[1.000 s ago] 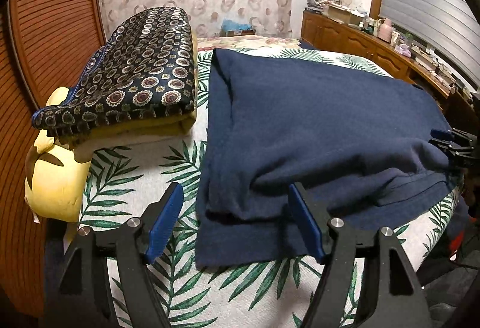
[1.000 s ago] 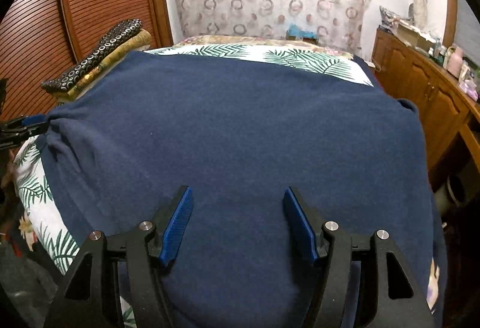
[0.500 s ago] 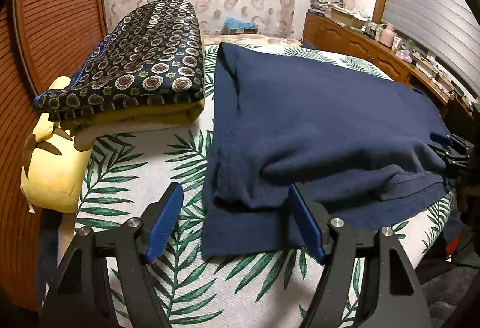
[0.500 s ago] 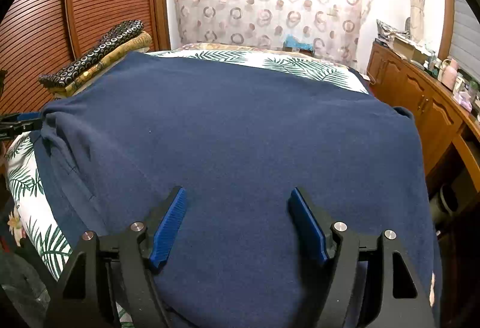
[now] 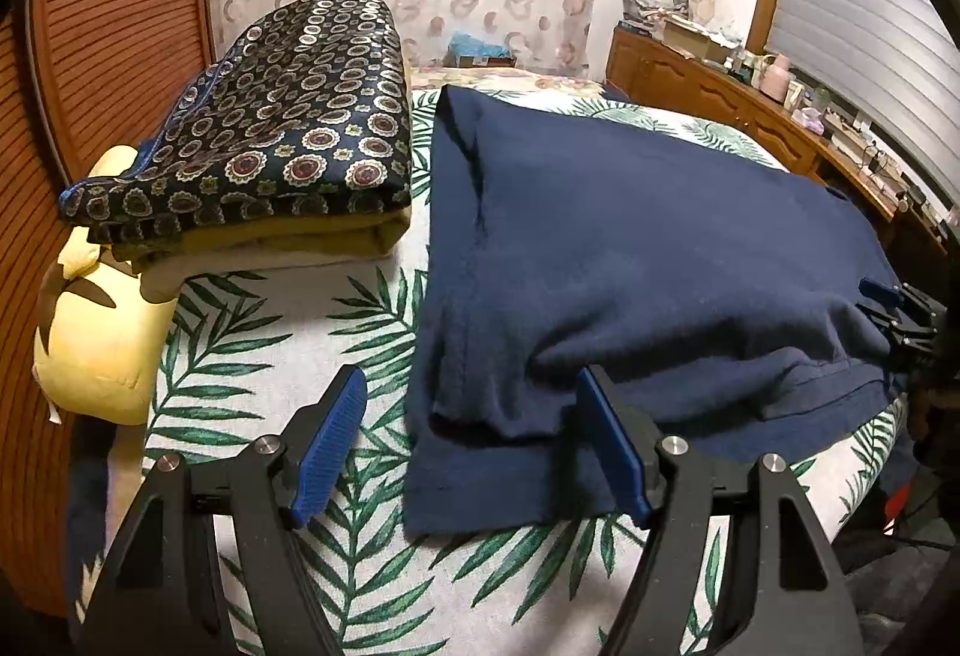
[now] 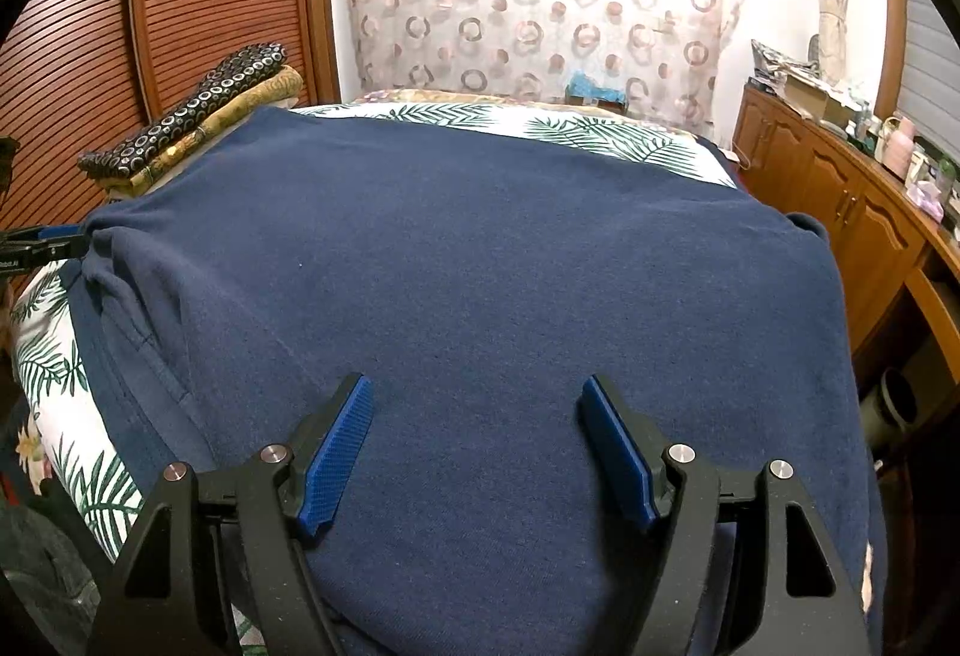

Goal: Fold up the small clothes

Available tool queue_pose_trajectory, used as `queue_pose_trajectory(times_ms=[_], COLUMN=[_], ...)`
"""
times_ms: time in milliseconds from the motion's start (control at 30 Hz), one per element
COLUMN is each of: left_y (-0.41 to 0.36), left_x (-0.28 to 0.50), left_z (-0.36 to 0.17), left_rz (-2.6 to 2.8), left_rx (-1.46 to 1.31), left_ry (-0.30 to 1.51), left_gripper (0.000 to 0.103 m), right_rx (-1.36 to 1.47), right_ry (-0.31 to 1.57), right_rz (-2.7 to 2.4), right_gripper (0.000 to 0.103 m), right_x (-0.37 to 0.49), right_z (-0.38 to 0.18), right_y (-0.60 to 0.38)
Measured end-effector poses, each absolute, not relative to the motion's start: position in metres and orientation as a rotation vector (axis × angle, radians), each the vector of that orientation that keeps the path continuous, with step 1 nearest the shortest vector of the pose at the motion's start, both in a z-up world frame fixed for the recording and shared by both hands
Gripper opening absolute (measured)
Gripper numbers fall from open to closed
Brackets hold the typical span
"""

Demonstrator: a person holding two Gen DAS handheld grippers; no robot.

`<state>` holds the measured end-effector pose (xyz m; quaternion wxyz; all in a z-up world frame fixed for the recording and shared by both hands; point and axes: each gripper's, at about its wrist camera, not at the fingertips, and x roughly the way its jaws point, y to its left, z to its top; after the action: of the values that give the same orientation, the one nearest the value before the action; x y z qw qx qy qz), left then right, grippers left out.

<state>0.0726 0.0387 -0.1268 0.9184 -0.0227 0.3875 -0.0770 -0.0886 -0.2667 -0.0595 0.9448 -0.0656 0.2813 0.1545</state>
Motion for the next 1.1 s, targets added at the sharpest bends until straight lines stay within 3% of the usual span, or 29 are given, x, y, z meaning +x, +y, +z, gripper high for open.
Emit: queue_pose_trajectory(times_ms=[133, 200, 500, 667, 700, 733, 1100], left_y=[0.039, 0.039, 0.038, 0.037, 0.037, 0.038, -0.003], left_x=[0.08, 0.084, 0.09, 0.091, 0.091, 0.092, 0.084], left_z=[-0.128, -0.13, -0.136, -0.137, -0.137, -0.137, -0.078], left_rz=[-0.175, -0.179, -0.173, -0.236, -0.254, -0.27, -0.345], left_rx=[-0.051, -0.052, -0.032, -0.043, -0.056, -0.068, -0.035], left_ry=[0.804, 0.812, 0.826, 0.811, 0.814, 0.817, 0.637], left_gripper=[0.055, 0.051, 0.051, 0.029, 0.017, 0.014, 0.01], right_rx=[-0.129, -0.127, -0.123, -0.119, -0.119, -0.119, -0.122], right_ry=[0.571, 0.569, 0.568, 0.568, 0.568, 0.568, 0.567], right_rz=[0.317, 0.317, 0.318, 0.317, 0.317, 0.317, 0.316], right_gripper=[0.074, 0.074, 0.074, 0.074, 0.074, 0.074, 0.074], right_x=[-0.089, -0.089, -0.089, -0.088, -0.088, -0.088, -0.088], right_z=[-0.06, -0.061, -0.061, -0.062, -0.062, -0.062, -0.062], right_y=[-0.268, -0.269, -0.27, -0.269, -0.269, -0.27, -0.269])
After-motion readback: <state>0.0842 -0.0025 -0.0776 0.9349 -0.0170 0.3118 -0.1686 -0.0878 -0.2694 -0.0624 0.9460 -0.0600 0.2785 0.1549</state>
